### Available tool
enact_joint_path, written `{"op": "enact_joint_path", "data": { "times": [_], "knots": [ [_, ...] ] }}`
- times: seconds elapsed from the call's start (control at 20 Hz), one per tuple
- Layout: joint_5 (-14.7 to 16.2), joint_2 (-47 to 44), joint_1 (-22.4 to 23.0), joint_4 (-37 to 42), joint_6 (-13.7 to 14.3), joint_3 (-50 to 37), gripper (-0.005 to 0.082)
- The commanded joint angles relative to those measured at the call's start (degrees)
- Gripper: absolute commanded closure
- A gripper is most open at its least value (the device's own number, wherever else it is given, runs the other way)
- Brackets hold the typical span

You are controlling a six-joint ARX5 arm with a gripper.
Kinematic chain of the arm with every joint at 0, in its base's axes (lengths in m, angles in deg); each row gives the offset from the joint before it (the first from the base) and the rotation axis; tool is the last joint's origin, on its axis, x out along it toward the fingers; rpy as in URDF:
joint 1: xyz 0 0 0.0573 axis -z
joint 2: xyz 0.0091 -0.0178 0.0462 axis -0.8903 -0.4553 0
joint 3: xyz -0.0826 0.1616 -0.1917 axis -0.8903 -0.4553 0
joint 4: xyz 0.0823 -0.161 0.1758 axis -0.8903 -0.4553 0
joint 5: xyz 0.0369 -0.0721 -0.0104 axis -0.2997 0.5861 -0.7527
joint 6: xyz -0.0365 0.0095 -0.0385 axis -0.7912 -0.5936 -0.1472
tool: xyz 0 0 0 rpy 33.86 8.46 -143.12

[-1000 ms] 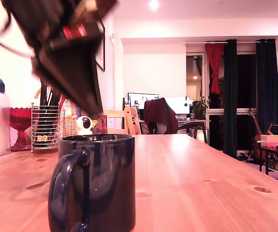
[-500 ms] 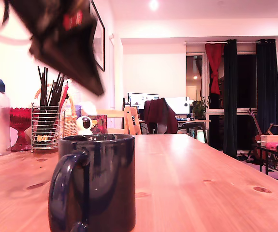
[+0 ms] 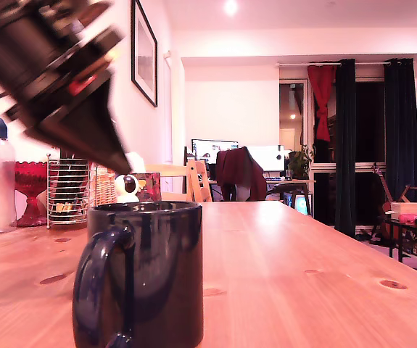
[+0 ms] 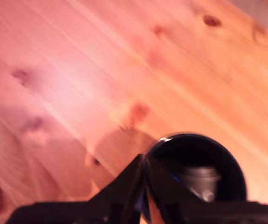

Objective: Pick the coffee capsule and then drop it inside the coffee cup in front of you

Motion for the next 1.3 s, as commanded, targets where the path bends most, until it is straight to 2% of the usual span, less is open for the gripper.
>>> {"op": "enact_joint_path", "data": {
  "times": [0.0,0.3,0.4,0.45,0.6,0.7,1.0,1.25],
  "knots": [
    [-1.4,1.2,-1.3,2.6,-0.9,-2.9,0.0788],
    [-1.1,4.8,-7.7,12.0,-0.9,-10.5,0.0788],
    [1.1,5.6,-10.8,16.9,-0.9,-13.2,0.0788],
    [3.7,5.6,-12.5,19.6,-0.9,-14.3,0.0788],
    [8.3,5.6,-17.1,23.4,-0.9,-16.7,0.0788],
    [10.2,5.6,-19.9,25.3,-0.9,-18.5,0.0788],
    [10.6,5.7,-26.1,28.9,-0.8,-24.7,0.0788],
    [10.5,9.9,-29.7,31.5,-0.9,-30.6,0.0788]
  ]
}}
